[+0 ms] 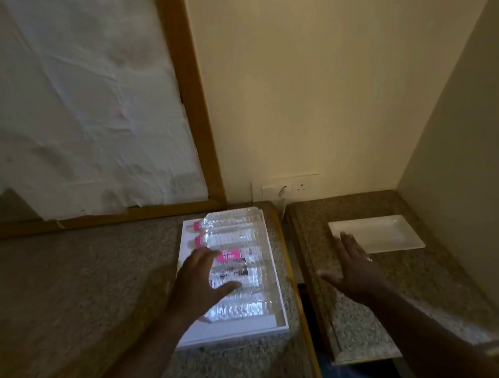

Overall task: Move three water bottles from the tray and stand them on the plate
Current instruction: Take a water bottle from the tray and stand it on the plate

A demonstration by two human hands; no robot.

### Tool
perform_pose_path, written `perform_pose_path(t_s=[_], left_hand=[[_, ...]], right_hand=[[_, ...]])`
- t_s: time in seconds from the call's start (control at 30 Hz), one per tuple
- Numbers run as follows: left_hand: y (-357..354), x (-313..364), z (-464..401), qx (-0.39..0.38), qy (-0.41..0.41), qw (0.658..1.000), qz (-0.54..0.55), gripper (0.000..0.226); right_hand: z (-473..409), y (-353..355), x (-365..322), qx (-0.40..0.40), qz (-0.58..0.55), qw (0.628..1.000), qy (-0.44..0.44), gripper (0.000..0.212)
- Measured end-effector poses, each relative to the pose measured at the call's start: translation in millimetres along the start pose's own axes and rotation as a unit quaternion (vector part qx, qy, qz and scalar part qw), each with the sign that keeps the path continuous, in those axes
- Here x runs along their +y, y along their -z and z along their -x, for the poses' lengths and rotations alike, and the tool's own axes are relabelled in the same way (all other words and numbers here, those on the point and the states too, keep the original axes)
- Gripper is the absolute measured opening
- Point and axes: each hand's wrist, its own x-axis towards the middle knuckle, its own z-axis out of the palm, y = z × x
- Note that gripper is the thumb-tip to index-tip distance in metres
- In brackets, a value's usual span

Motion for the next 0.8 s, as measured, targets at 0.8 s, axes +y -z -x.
perform_pose_path(t_s=[0.8], left_hand=[[33, 26, -11, -0.195, -0.075, 0.978, -0.001, 0.074]], right_hand=[[43, -75, 45, -0.195, 0.137, 0.97, -0.054, 0.079]])
